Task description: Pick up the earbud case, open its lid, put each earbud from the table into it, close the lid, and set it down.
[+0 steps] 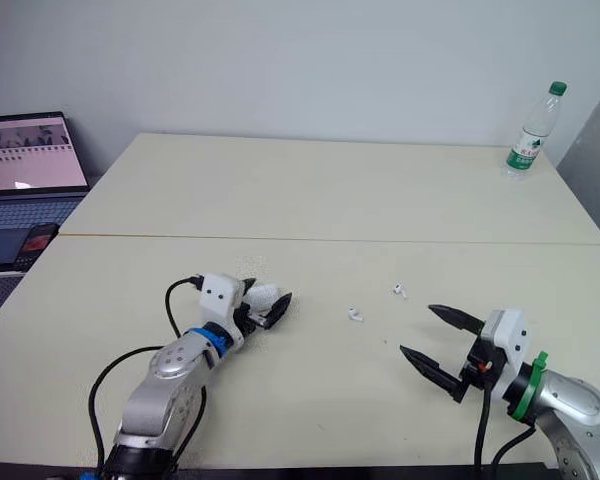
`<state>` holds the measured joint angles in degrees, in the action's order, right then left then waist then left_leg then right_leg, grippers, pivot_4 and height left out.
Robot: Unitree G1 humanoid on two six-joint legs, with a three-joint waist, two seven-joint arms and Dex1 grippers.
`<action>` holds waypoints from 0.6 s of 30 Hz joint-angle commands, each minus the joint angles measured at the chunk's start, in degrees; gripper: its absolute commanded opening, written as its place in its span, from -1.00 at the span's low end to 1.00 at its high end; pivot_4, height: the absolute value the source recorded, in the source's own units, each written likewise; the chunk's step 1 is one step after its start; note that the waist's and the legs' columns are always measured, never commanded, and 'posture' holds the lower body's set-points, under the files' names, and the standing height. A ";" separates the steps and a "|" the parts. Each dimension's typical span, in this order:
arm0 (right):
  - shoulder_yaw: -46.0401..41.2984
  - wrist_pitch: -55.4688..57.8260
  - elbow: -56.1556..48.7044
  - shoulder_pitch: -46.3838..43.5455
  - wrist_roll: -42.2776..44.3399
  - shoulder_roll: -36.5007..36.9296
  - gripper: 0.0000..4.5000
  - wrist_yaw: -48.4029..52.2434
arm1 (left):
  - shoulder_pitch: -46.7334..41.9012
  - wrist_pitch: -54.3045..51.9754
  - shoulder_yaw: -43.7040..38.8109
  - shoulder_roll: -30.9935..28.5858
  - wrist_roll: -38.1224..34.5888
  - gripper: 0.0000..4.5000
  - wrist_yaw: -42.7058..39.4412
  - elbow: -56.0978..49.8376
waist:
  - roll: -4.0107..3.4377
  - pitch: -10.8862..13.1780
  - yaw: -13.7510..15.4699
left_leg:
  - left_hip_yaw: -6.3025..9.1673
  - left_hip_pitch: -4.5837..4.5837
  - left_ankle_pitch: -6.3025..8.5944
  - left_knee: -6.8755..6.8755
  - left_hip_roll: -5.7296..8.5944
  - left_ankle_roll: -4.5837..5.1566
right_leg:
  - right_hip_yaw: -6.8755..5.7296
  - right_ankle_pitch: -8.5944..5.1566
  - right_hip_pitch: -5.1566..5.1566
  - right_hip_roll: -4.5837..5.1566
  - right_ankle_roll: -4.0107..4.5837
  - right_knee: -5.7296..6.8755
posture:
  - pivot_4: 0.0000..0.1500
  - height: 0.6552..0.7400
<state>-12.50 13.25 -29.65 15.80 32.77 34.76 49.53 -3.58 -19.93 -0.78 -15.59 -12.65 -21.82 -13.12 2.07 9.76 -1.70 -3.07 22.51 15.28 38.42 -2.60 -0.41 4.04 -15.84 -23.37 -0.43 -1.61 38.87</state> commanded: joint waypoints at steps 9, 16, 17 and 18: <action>-0.86 -0.75 -1.35 -1.14 1.04 0.29 0.98 0.68 | 2.65 -6.14 0.92 5.06 3.42 1.00 10.39 -6.15 | 0.01 0.01 0.02 | -0.02 -0.03 -0.01 0.10 0.03 0.01 | 0.03 0.05 0.05 -0.02 -0.09 0.00 | 1.00 0.91; -1.39 -0.63 -1.11 -1.17 1.21 0.58 0.98 0.87 | 4.01 -9.06 -0.03 6.44 3.60 1.00 13.12 -7.25 | 0.02 0.01 0.00 | -0.01 -0.02 0.00 0.06 0.02 0.01 | 0.02 0.04 0.05 -0.04 -0.08 -0.02 | 1.00 0.91; -1.34 -0.66 -1.09 -1.16 1.19 0.54 0.98 0.84 | 3.82 -8.78 0.04 6.43 3.66 1.00 13.07 -6.94 | 0.01 0.01 0.00 | -0.01 -0.02 0.00 0.07 0.02 0.01 | 0.02 0.04 0.05 -0.04 -0.08 -0.01 | 1.00 0.91; -1.27 -0.72 -1.10 -1.12 1.13 0.49 0.98 0.83 | 3.51 -8.66 0.11 6.51 3.64 1.00 13.04 -6.62 | 0.01 0.01 -0.01 | -0.01 -0.03 0.00 0.07 0.02 0.01 | 0.02 0.04 0.05 -0.04 -0.08 -0.01 | 1.00 0.91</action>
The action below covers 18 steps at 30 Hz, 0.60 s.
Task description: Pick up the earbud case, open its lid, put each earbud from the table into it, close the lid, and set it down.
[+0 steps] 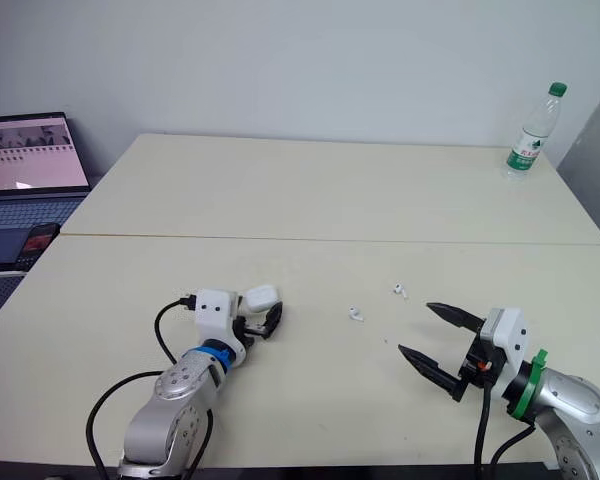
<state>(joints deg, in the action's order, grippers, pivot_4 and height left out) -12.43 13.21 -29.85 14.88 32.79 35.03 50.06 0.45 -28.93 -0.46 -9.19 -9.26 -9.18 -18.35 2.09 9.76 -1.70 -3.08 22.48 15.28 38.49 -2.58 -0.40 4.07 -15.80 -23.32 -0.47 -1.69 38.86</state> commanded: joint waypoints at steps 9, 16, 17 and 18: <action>-1.17 -0.88 -1.61 0.65 0.95 -0.39 1.00 -0.32 | -2.00 0.80 1.22 -1.15 0.38 0.48 -2.54 0.77 | 0.00 0.00 0.01 | 0.00 0.01 0.00 0.00 0.01 0.00 | 0.00 0.00 0.00 -0.01 0.00 0.00 | 1.00 0.91; -1.03 -1.00 -2.41 1.52 0.78 -0.88 1.00 -0.94 | -3.95 1.46 0.50 -0.86 0.29 0.48 -2.76 2.23 | 0.00 0.00 0.02 | -0.01 0.00 0.00 0.02 0.01 0.00 | 0.01 0.00 0.00 -0.01 0.00 0.00 | 1.00 0.91; -1.04 -0.99 -2.44 1.53 0.77 -0.92 1.00 -0.98 | -4.23 1.95 0.36 -0.87 0.29 0.48 -2.85 2.49 | 0.00 0.00 0.02 | -0.01 0.00 0.00 0.02 0.01 0.00 | 0.01 0.00 0.00 -0.01 0.00 0.00 | 1.00 0.91; -1.05 -0.99 -2.42 1.49 0.75 -0.94 1.00 -1.02 | -4.49 2.79 0.25 -0.96 0.32 0.48 -3.07 2.78 | 0.00 0.00 0.02 | -0.01 0.01 0.00 0.02 0.01 0.00 | 0.00 0.00 0.00 -0.01 0.00 0.01 | 1.00 0.91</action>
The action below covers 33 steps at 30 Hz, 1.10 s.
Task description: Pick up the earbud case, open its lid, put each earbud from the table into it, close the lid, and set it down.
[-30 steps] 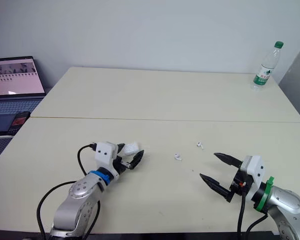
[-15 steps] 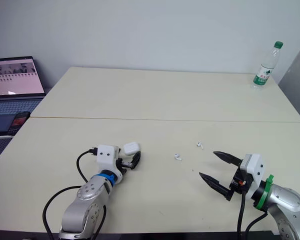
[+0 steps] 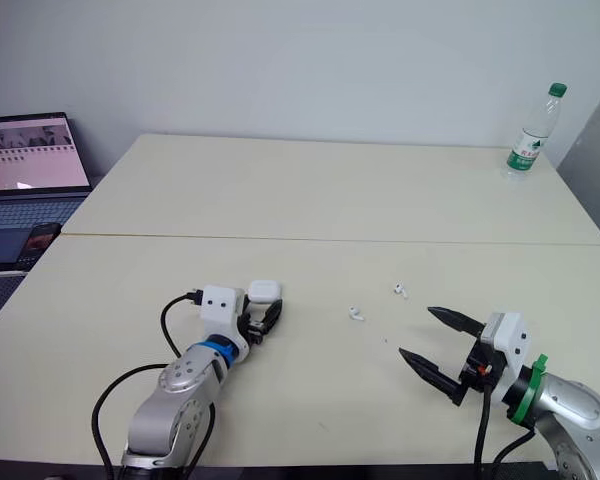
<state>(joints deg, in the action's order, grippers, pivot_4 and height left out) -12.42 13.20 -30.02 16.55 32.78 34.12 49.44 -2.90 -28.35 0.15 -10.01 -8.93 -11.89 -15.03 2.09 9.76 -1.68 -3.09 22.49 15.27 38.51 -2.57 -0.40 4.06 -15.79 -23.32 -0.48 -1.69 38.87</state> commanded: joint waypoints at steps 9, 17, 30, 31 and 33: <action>-0.79 -1.10 -1.96 -0.59 0.65 -0.22 1.00 -0.70 | -3.56 5.57 -3.96 -0.23 0.53 0.48 1.63 1.60 | 0.00 0.00 -0.01 | 0.00 0.00 0.00 -0.01 0.00 0.00 | 0.01 0.00 0.00 0.00 0.00 0.00 | 1.00 0.91; -0.78 -1.09 -2.10 -0.64 0.86 -0.27 1.00 -0.67 | -1.32 6.04 -1.91 0.26 -0.14 0.48 -0.12 -0.14 | 0.00 0.00 0.00 | -0.01 0.01 0.00 -0.01 0.00 0.00 | 0.01 0.00 0.00 0.00 0.00 -0.01 | 1.00 0.91; -0.66 -0.99 -2.42 -0.41 0.93 -0.33 1.00 -0.71 | -2.39 4.51 0.75 0.13 2.91 0.64 0.33 1.84 | 0.00 0.00 0.00 | -0.01 0.00 0.00 -0.01 0.00 0.00 | 0.01 0.00 0.00 -0.01 0.00 0.00 | 1.00 0.91; -0.64 -0.99 -2.44 -0.39 0.94 -0.34 1.00 -0.71 | -2.45 4.06 0.98 -0.07 3.56 0.72 0.72 1.98 | 0.00 0.00 0.00 | -0.01 0.00 0.00 -0.01 0.00 0.00 | 0.01 0.00 0.00 -0.01 0.00 0.00 | 1.00 0.91; -0.64 -1.00 -2.44 -0.35 0.95 -0.35 1.00 -0.69 | -2.84 3.88 0.98 -0.09 4.26 0.98 1.35 2.37 | 0.00 0.00 0.00 | 0.00 0.00 0.00 -0.01 0.00 0.00 | 0.01 0.00 0.00 -0.01 0.00 0.00 | 1.00 0.91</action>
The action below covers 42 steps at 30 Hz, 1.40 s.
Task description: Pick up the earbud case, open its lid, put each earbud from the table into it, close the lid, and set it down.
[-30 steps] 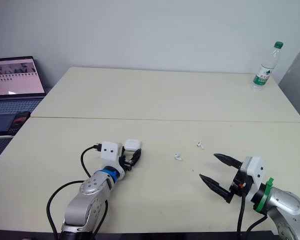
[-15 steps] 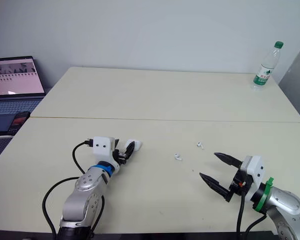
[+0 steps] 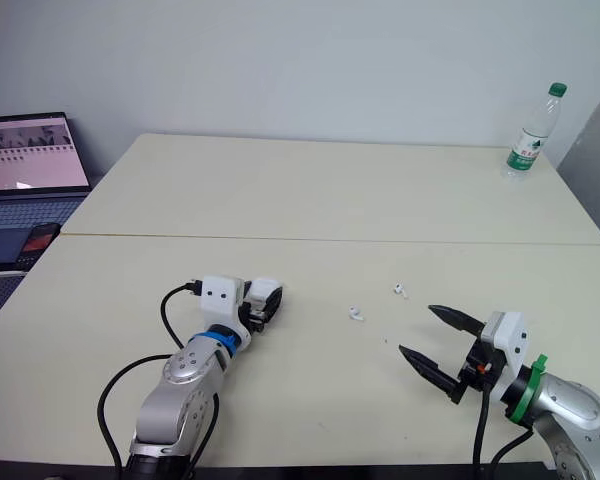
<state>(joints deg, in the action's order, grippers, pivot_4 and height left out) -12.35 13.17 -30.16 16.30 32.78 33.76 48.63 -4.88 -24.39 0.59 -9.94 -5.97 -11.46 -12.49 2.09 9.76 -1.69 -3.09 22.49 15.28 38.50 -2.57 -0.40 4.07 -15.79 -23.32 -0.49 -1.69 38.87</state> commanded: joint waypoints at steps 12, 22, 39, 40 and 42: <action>-1.04 -1.20 -2.37 0.28 0.97 0.04 1.00 0.24 | -1.19 -1.40 0.09 0.54 0.03 0.81 0.54 0.02 | 0.00 0.00 0.00 | 0.00 0.00 0.00 0.00 0.00 0.00 | 0.00 0.00 0.00 0.00 0.00 0.00 | 1.00 0.91; -1.04 -1.21 -2.68 0.64 1.42 0.17 1.00 0.78 | -1.44 -1.05 0.25 0.19 -0.13 0.22 -0.35 0.01 | 0.00 0.00 0.00 | 0.00 0.00 0.00 0.00 0.00 0.00 | 0.00 0.00 0.00 0.00 0.00 0.00 | 1.00 0.91; -1.82 25.44 -9.24 -10.26 24.44 2.22 1.00 -20.61 | -6.83 15.07 1.02 -2.51 -13.62 0.22 -25.57 1.11 | -0.01 0.00 -0.10 | -0.02 0.01 0.00 0.01 0.00 0.00 | 0.01 0.01 -0.01 -0.02 0.01 0.02 | 1.00 0.91; -2.24 27.54 -9.08 -12.52 29.11 2.79 1.00 -22.85 | -7.61 15.96 1.42 -2.55 -13.93 0.22 -26.98 1.75 | 0.00 0.00 -0.10 | -0.03 0.03 0.00 0.01 0.00 0.00 | 0.02 0.01 0.00 -0.01 0.01 0.02 | 1.00 0.91; -2.32 31.73 -6.75 -18.81 37.24 3.94 1.00 -28.73 | -9.69 17.88 2.67 -2.47 -14.17 0.22 -29.87 3.08 | 0.01 0.01 -0.11 | -0.03 0.06 0.00 0.06 0.02 0.00 | 0.02 0.02 0.00 -0.02 0.00 0.01 | 1.00 0.91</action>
<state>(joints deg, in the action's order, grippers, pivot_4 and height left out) -12.82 41.93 -36.28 0.79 62.72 36.66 24.44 -12.56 -9.16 2.01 -12.55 -18.99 -38.63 -9.15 2.10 9.78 -1.80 -3.11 22.57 15.27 38.62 -2.56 -0.40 4.10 -15.76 -23.33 -0.54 -1.72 38.88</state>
